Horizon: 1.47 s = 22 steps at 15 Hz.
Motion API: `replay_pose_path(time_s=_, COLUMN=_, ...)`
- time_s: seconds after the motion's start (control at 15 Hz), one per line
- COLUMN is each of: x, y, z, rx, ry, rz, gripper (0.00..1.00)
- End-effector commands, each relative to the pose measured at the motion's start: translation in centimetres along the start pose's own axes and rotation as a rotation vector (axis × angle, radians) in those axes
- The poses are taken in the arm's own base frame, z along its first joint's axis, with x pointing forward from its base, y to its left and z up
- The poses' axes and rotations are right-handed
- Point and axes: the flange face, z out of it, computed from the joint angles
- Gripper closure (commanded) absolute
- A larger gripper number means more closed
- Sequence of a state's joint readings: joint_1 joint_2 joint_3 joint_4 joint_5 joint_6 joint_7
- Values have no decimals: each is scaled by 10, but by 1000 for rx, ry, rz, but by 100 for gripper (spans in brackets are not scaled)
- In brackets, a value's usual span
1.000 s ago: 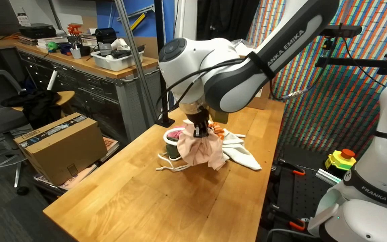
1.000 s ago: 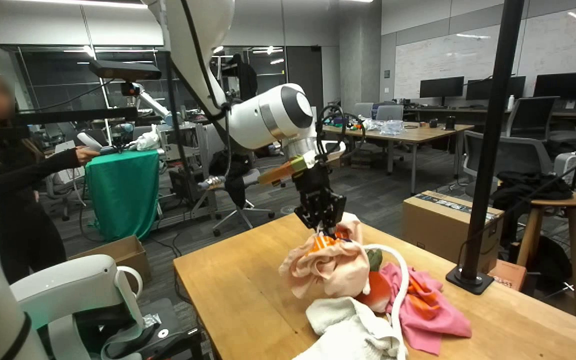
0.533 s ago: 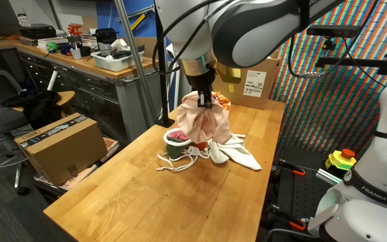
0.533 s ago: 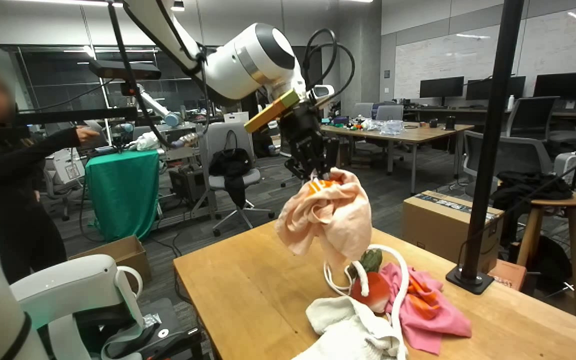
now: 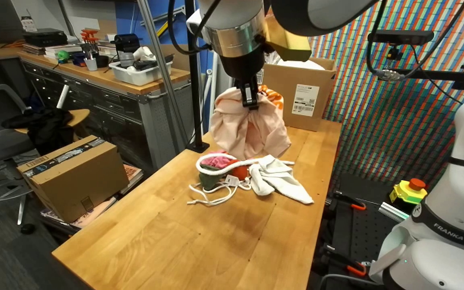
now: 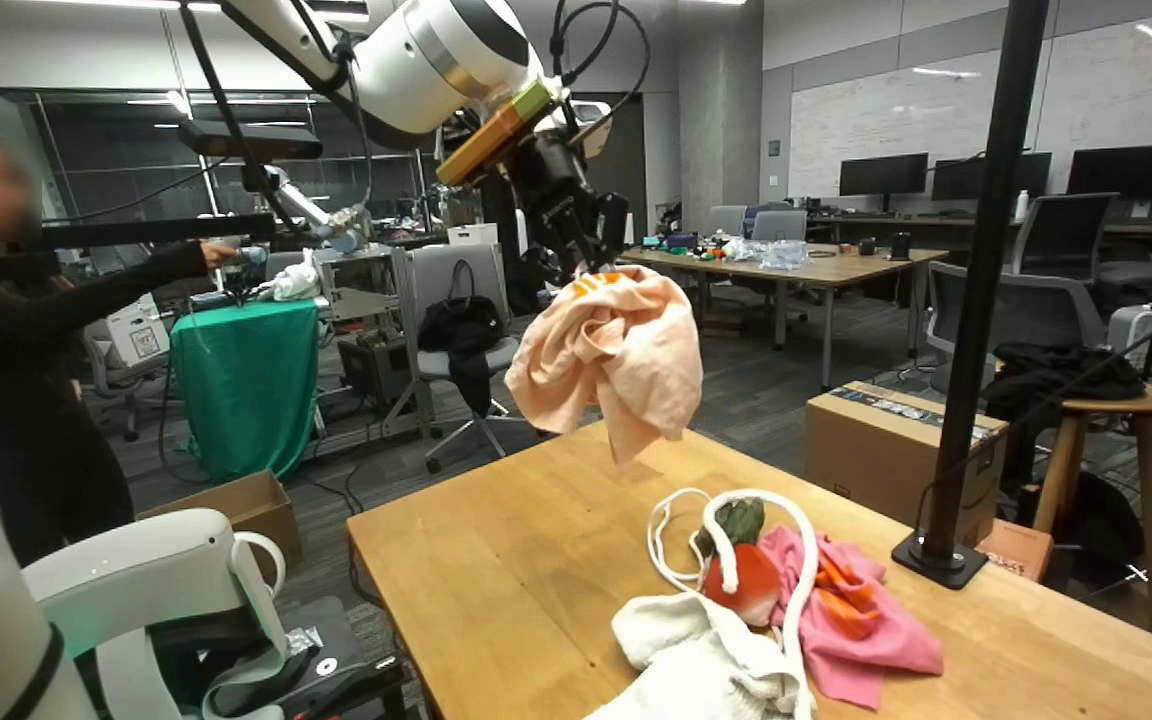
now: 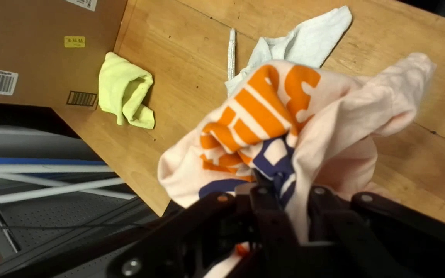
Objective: Separate the things on the heap
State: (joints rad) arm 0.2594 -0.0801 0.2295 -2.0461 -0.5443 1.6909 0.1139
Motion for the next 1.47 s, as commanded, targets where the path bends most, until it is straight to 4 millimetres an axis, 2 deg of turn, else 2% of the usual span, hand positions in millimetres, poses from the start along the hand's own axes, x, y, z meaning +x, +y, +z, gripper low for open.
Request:
replay_pose_path(time_s=0.0, x=9, y=-25, z=-34, rx=-18, ry=30, rz=-62, gripper=94)
replay_pose_path(time_s=0.4, x=39, y=-84, z=-61, rx=0, ry=122, rz=-155, gripper=94)
replay_pose_path(time_s=0.67, x=65, y=-115, z=-60, rx=27, ry=150, rz=-194, gripper=94)
replay_pose_path(time_s=0.8, x=81, y=-121, z=-58, rx=50, ry=155, rz=-185, gripper=94)
replay_pose_path(time_s=1.0, x=110, y=-120, z=-52, rx=128, ry=169, rz=-118, gripper=94)
replay_pose_path(time_s=1.4, x=160, y=-109, z=-36, rx=227, ry=289, rz=164, gripper=94)
